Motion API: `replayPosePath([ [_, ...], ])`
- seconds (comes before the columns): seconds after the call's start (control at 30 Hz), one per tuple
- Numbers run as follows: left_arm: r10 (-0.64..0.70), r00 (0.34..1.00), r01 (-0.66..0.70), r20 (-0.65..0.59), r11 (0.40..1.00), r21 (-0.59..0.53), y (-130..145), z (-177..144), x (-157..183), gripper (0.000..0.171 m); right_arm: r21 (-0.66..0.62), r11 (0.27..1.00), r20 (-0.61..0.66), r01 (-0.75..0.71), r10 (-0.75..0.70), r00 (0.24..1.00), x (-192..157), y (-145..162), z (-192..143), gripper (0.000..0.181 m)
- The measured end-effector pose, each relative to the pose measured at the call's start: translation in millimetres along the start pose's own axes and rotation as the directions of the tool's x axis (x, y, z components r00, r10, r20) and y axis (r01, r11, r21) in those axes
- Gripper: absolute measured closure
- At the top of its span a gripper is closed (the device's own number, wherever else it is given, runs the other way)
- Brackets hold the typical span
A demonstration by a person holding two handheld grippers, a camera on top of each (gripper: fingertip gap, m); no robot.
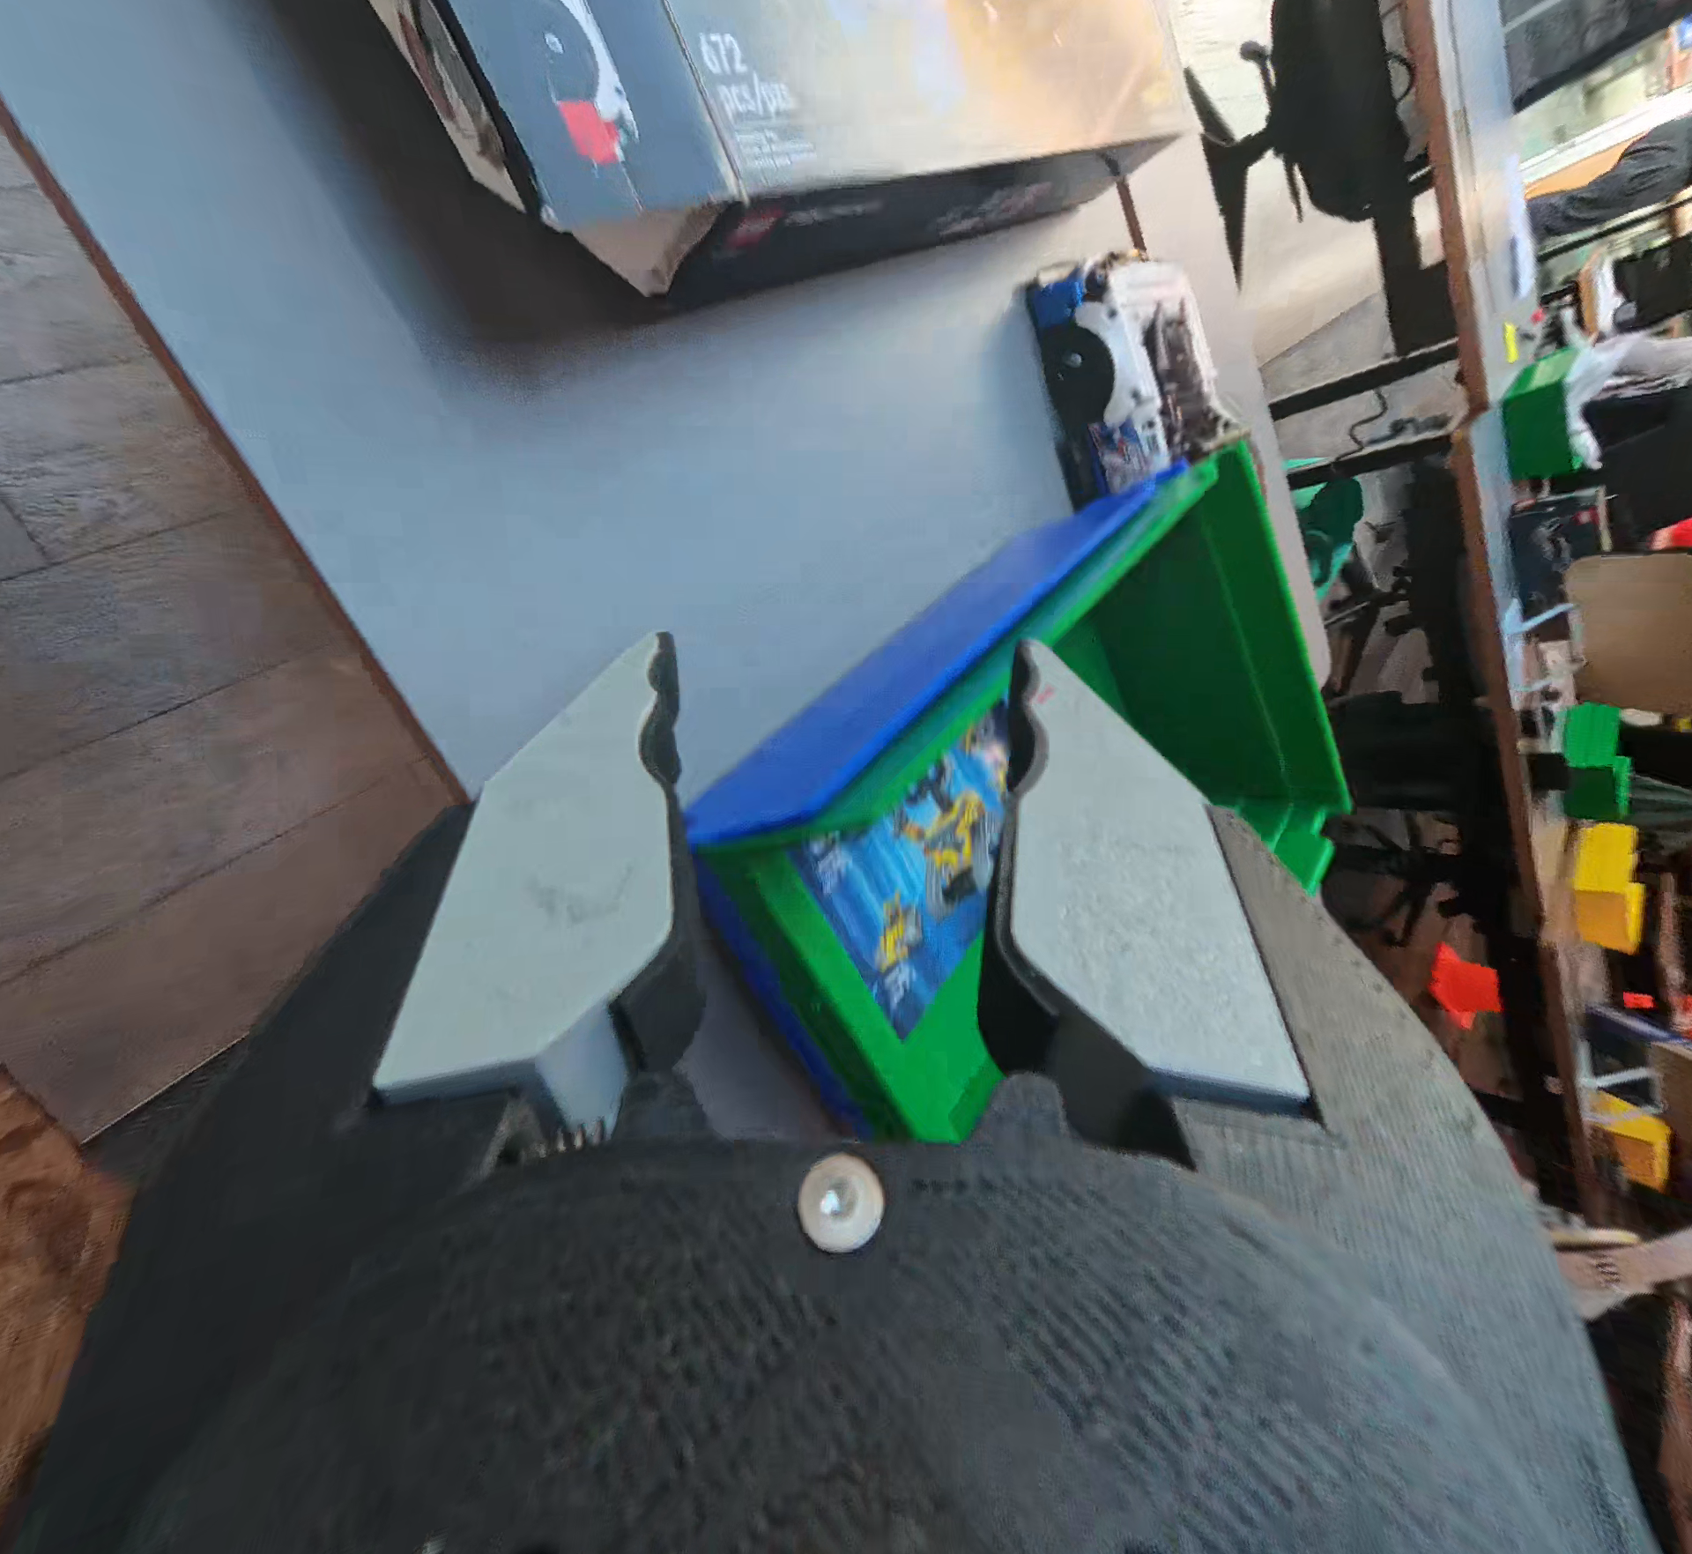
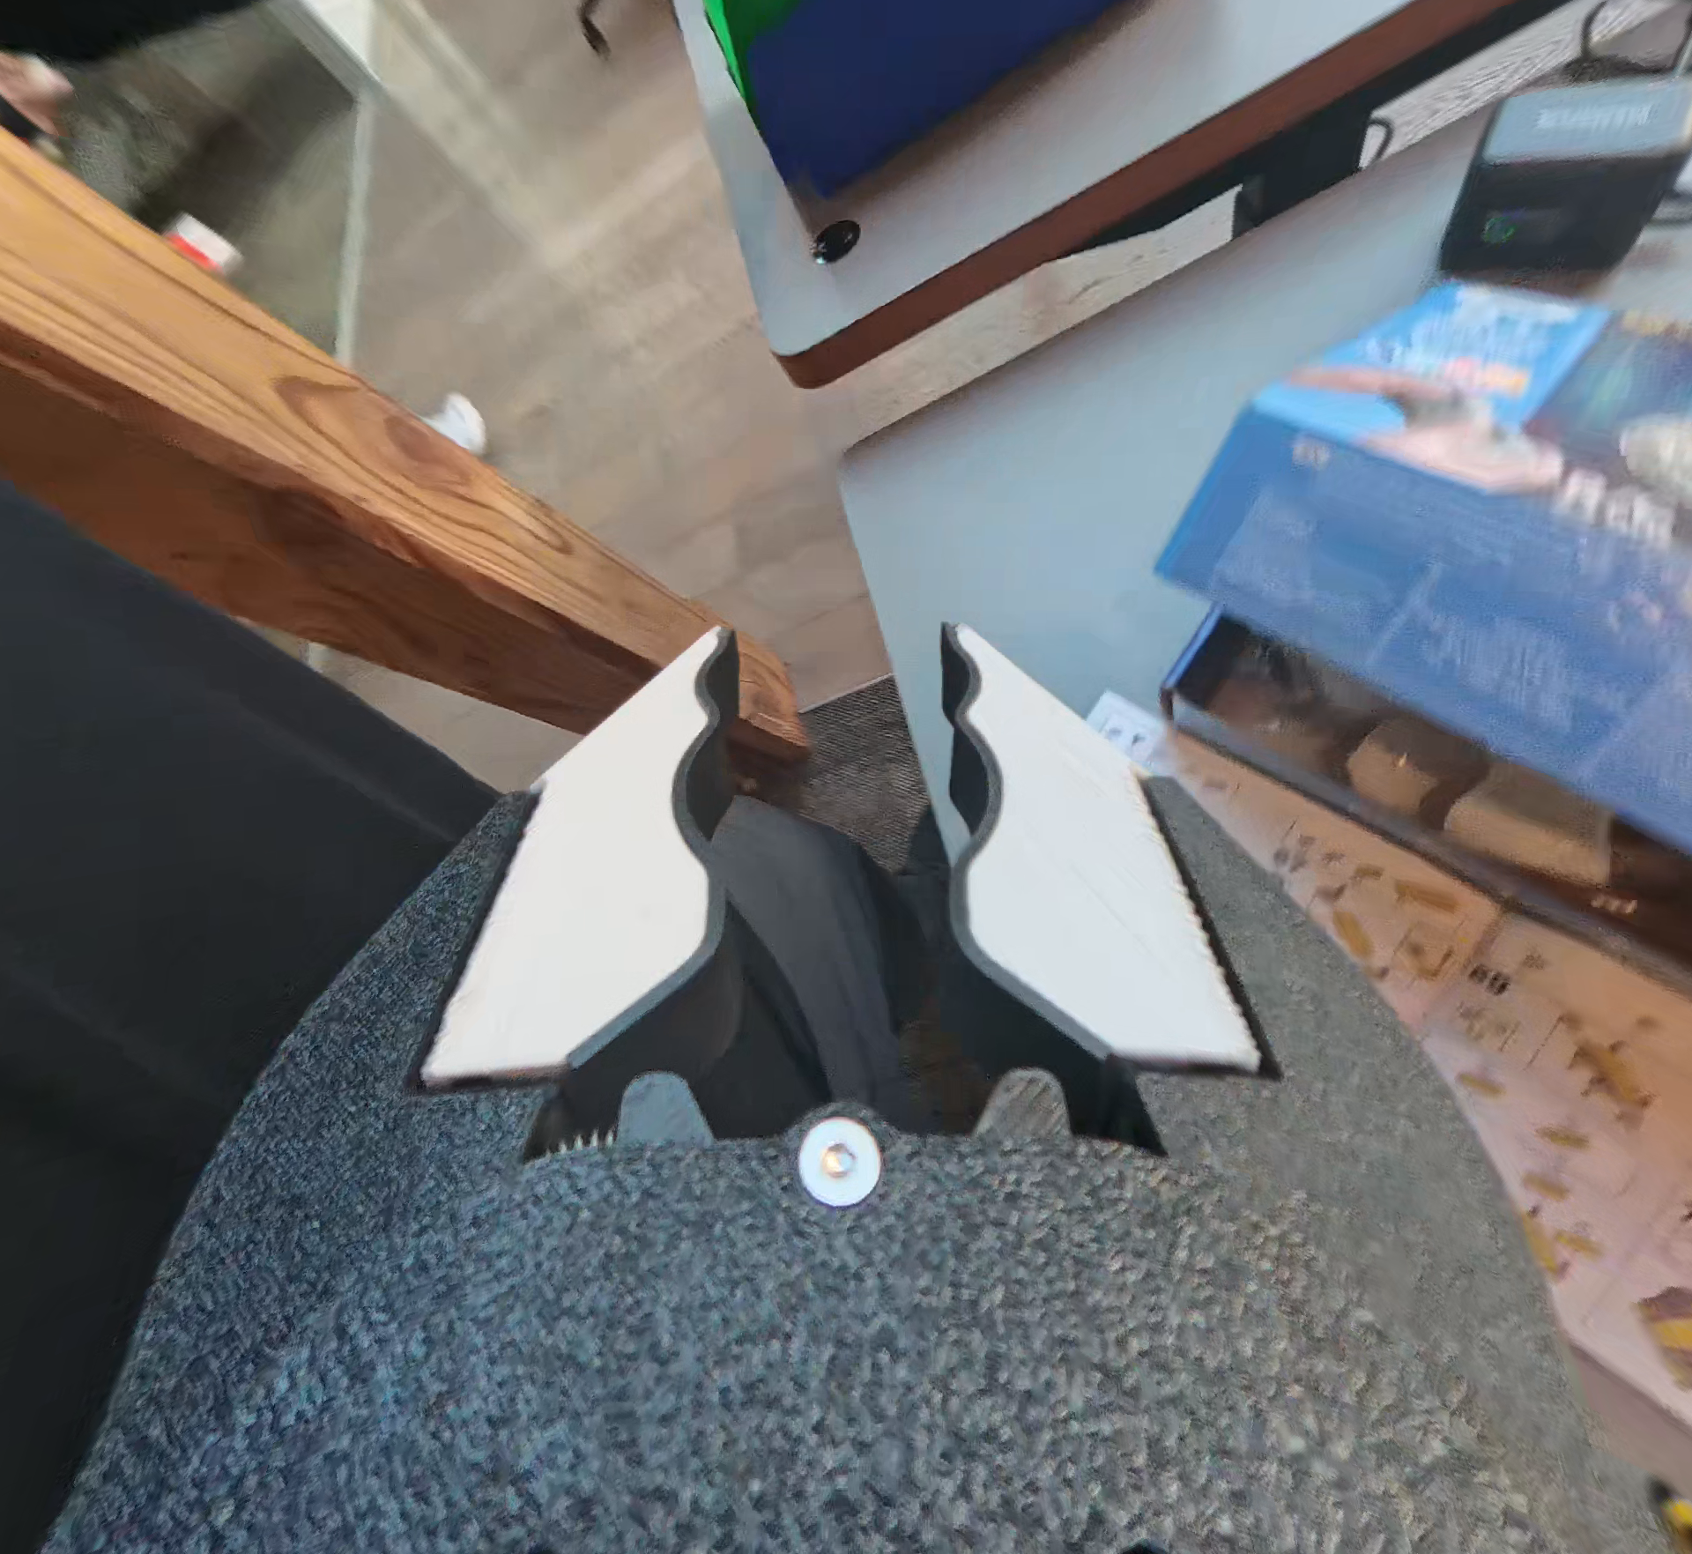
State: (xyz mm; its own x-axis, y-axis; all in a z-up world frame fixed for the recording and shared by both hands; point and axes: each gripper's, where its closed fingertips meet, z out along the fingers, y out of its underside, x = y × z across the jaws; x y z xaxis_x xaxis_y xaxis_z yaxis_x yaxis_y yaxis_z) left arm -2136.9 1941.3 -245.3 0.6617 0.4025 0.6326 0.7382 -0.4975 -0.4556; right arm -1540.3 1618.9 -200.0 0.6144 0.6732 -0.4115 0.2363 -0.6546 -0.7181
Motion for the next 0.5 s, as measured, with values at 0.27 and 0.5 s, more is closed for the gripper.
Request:
replayPosePath([
  [0.27, -0.247, 0.961, 0.249, -0.124, 0.968, 0.001, -86.3, 95.1, -69.0, 0.092, -0.088, 0.996, -0.031, 0.0, -0.003, 1.0, -39.1, -61.7, 80.0, 0.137],
  [0.5, -0.229, 0.931, 0.225, -0.286, 0.973, -0.047, -120.8, 106.4, -49.1, 0.161, -0.114, 0.994, -0.029, 0.0, -0.004, 1.0, -48.2, -83.7, 113.0, 0.137],
])
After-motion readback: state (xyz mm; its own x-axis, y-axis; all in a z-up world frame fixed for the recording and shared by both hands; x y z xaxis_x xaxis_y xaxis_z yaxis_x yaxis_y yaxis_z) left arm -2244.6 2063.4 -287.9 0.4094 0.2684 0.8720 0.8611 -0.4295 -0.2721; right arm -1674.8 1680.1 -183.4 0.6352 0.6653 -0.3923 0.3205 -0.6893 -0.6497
